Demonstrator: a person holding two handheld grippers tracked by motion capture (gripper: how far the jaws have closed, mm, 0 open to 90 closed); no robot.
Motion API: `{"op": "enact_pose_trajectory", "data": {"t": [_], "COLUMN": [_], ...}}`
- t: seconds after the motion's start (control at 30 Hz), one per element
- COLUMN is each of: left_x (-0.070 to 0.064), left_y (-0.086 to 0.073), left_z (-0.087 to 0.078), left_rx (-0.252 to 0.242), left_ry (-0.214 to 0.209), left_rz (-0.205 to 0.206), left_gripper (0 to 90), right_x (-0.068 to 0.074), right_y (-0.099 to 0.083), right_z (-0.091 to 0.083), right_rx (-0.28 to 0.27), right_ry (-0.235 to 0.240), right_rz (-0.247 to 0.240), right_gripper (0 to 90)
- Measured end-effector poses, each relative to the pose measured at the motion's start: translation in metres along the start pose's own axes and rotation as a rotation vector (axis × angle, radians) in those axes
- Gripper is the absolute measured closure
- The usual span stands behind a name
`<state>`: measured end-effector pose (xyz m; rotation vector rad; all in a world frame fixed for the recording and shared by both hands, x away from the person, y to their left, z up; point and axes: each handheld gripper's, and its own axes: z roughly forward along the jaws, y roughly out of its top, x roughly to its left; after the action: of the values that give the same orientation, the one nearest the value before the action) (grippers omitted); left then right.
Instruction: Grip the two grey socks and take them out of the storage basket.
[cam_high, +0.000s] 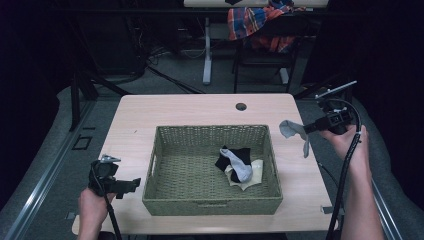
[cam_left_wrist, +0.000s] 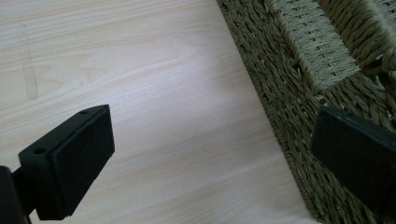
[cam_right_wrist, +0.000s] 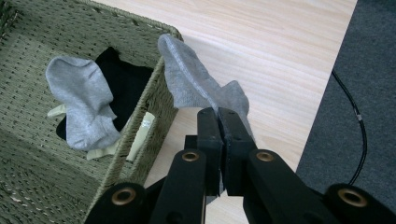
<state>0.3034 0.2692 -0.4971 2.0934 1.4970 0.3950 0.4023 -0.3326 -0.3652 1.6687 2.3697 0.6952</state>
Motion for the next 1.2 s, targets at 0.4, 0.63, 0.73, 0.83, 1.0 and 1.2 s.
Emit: {"op": "enact_pose_trajectory", "data": {"t": [0.4,0.63,0.73,0.83,1.0,1.2], "left_x": [0.000,0.001,0.001,0.001,-0.001,-0.002], "left_y": [0.000,0.000,0.000,0.000,0.001,0.001], "left_z": [0.000,0.000,-0.001,0.000,0.001,0.000], "left_rx": [-0.001,0.000,-0.003,-0.002,-0.003,-0.008], "left_ry": [0.001,0.002,0.004,0.003,0.004,0.007], "left_rz": [0.000,-0.001,0.001,-0.002,0.004,0.007], "left_gripper": [0.0,0.0,0.0,0.0,0.0,0.0], "right_x": [-0.011,-0.017,-0.021,-0.025,-0.029,-0.036], "right_y": [-0.003,-0.004,-0.006,-0.008,-0.010,-0.013], "right_z": [0.012,0.022,0.029,0.036,0.052,0.068], "right_rx": [0.026,0.049,0.063,0.074,0.113,0.140], "right_ry": [-0.005,-0.012,-0.011,-0.011,-0.007,-0.011], "right_rz": [0.035,0.052,0.061,0.070,0.069,0.083], "right_gripper": [88.5,88.5,88.5,88.6,88.6,88.6]}}
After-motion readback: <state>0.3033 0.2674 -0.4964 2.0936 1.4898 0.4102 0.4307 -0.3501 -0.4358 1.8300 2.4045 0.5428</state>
